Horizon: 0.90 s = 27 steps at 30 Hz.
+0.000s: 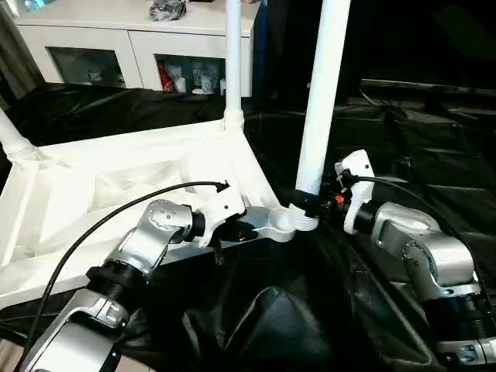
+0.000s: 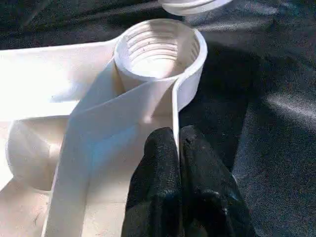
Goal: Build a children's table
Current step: Insert table leg to table base
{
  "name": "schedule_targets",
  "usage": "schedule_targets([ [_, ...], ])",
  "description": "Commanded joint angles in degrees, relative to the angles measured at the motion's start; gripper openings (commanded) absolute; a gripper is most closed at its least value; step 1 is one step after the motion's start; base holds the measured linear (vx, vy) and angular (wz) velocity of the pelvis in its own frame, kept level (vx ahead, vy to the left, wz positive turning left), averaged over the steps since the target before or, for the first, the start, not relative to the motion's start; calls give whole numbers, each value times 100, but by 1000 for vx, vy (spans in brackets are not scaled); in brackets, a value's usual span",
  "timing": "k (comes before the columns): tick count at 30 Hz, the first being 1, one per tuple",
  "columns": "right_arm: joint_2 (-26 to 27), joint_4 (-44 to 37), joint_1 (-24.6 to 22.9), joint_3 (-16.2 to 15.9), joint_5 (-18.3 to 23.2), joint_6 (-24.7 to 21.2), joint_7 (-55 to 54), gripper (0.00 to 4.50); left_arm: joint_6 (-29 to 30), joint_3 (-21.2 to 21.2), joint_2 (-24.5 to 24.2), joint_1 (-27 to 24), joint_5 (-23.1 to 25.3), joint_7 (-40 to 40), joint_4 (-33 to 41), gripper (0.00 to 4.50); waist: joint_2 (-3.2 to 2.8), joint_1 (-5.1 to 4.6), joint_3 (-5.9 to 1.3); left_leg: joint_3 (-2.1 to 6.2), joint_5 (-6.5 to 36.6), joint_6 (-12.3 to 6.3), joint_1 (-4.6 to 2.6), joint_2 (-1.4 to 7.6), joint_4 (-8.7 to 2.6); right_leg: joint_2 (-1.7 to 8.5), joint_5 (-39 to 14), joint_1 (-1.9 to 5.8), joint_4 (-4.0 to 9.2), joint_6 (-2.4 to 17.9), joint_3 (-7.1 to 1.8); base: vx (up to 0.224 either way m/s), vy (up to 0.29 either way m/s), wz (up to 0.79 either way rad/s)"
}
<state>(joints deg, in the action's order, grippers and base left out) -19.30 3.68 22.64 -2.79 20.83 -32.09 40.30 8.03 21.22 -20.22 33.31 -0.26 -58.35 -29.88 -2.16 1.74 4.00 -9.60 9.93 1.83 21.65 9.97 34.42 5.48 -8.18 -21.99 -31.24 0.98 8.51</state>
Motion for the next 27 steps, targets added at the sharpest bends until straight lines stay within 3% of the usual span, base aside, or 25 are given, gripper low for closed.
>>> schedule_targets([
  [1,-24,-187,7,15,72,-28,-19,190,46,-76,-137,-61,88,82,258,0,-30,2,-378,209,2771,208,-204,374,-510,468,-2625,177,419,661,-341,0,0,0],
  [3,-22,-186,8,17,72,-30,-19,190,47,-87,-140,-88,100,90,291,0,-31,3,-380,202,2692,200,-189,376,-514,469,-2514,183,396,717,-357,0,0,0],
  [5,-14,-199,6,16,70,-34,-24,190,150,-119,-140,-138,41,39,346,46,-49,10,-379,195,2645,188,-179,368,-512,471,-2484,188,387,733,-366,0,0,0],
  [7,-8,-166,27,41,64,-25,-18,190,297,-171,-128,-189,-45,39,436,60,-26,12,-368,177,2591,170,-181,357,-502,469,-2551,185,387,754,-379,0,0,0],
  [9,-4,-161,32,47,61,-27,-19,190,373,-147,-154,-192,10,82,464,67,8,12,-355,173,2585,150,-184,340,-491,467,-2739,173,404,704,-384,0,0,0],
  [12,2,-173,31,47,59,-39,-15,190,432,-110,-202,-197,77,108,488,86,2,18,-356,173,2469,105,-183,327,-479,468,-2951,178,415,612,-384,0,0,0],
  [14,16,-170,40,43,67,-49,-12,190,458,-125,-219,-209,25,43,503,34,1,21,-363,171,2355,79,-176,333,-485,461,-2879,181,413,612,-389,0,0,0],
  [17,37,-172,48,35,72,-57,-21,190,477,-136,-220,-218,24,46,510,41,-4,15,-369,174,2306,73,-162,342,-495,449,-2765,191,395,642,-390,0,0,0],
  [19,59,-182,50,22,76,-63,-27,190,496,-141,-225,-229,49,63,534,2,4,16,-374,168,2242,60,-159,344,-495,451,-2689,191,380,690,-401,0,0,0],
  [27,112,-165,80,20,94,-72,-25,190,655,-177,-259,-304,-71,-43,816,0,14,27,-381,152,2112,60,-153,352,-499,454,-2524,202,350,788,-424,0,0,0],
])
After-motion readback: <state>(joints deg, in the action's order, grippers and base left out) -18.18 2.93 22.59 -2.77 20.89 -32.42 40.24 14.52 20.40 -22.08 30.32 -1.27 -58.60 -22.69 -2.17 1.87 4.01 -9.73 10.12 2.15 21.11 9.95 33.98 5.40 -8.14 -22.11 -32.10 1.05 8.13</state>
